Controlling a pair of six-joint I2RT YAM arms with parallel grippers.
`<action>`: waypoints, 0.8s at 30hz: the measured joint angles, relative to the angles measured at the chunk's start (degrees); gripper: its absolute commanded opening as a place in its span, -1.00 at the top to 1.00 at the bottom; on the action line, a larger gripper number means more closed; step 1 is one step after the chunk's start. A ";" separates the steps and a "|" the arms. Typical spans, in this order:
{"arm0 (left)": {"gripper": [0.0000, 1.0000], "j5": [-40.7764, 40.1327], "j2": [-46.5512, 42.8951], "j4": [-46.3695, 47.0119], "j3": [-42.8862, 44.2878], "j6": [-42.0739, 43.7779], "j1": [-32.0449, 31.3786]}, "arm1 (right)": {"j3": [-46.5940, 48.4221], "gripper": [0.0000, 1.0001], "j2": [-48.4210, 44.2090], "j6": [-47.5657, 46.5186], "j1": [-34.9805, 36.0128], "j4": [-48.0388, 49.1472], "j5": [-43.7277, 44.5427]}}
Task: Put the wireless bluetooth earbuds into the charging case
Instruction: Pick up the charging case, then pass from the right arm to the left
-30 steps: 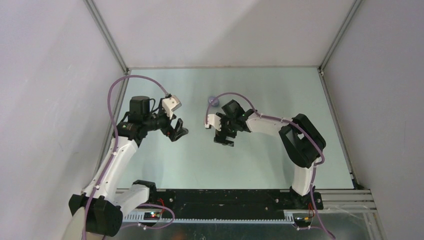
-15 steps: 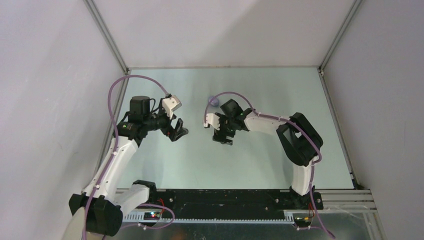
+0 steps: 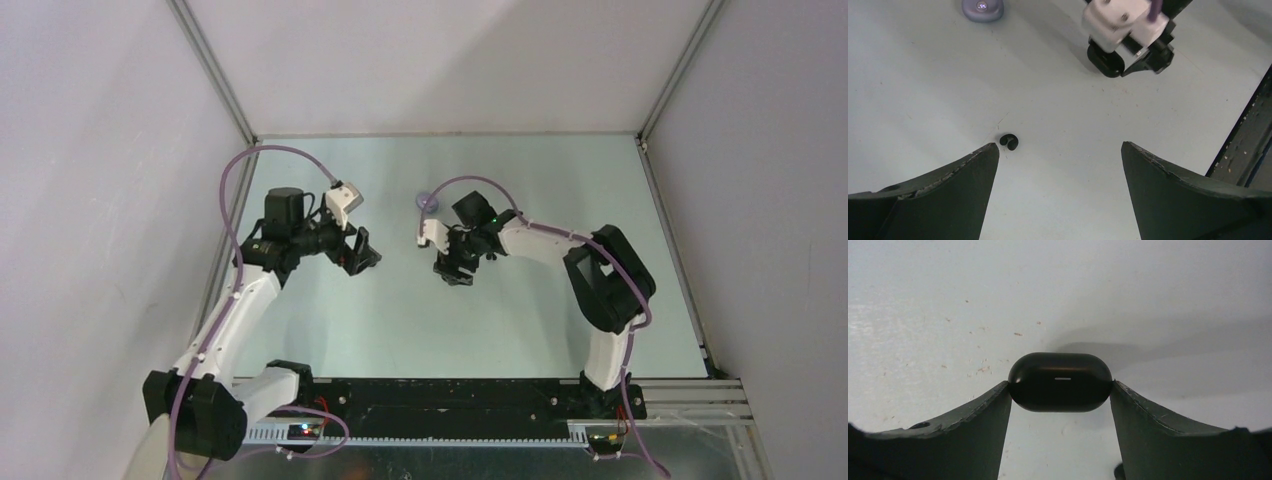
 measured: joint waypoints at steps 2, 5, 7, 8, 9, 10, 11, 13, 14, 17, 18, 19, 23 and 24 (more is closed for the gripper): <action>-0.99 0.04 0.87 1.75 -0.20 -1.92 0.00 | -0.02 -0.39 -1.88 0.66 -1.14 -0.59 -1.09; -0.99 0.17 2.69 3.96 -0.20 -4.33 -0.02 | -0.04 -0.37 -6.86 1.55 -2.67 -0.83 -2.84; -0.99 0.63 4.55 4.94 -0.15 -5.46 0.00 | -0.09 -0.35 -10.88 1.95 -3.32 -0.70 -3.74; -0.99 0.83 5.46 5.07 0.00 -5.88 -0.02 | -0.15 -0.35 -12.74 2.01 -3.39 -0.63 -4.13; -0.99 1.38 7.17 4.55 0.87 -6.38 -0.04 | -0.42 -0.35 -14.75 2.08 -3.28 -0.39 -4.44; -0.99 1.79 8.85 4.28 1.95 -6.88 -0.11 | -0.85 -0.35 -16.72 2.03 -3.06 -0.09 -4.61; -0.99 2.58 11.39 2.95 4.39 -7.78 -0.24 | -1.81 -0.36 -19.19 1.92 -2.58 0.61 -4.63; -0.99 4.57 16.61 0.85 10.19 -9.53 -0.42 | -4.22 -0.37 -23.67 1.05 -1.38 2.21 -4.13; -0.99 6.05 19.58 -0.57 14.01 -10.64 -0.57 | -5.55 -0.38 -25.46 0.63 -0.74 3.08 -3.87; -0.99 11.65 26.67 -1.64 23.63 -14.40 -1.20 | -10.01 -0.37 -31.45 -1.57 2.47 5.09 -1.29; -0.99 13.18 27.65 -1.53 24.83 -15.52 -1.42 | -10.56 -0.37 -32.33 -1.90 3.23 5.33 -0.98; -0.99 14.86 28.28 -1.33 25.38 -17.00 -1.92 | -10.97 -0.36 -33.03 -2.40 4.17 5.53 -0.37; -0.99 18.16 28.37 -1.14 24.81 -19.85 -5.09 | -11.43 -0.36 -33.42 -3.98 5.77 6.12 2.34; -0.99 18.71 28.26 -1.01 24.41 -20.00 -6.19 | -11.61 -0.36 -33.42 -4.35 6.16 6.29 3.21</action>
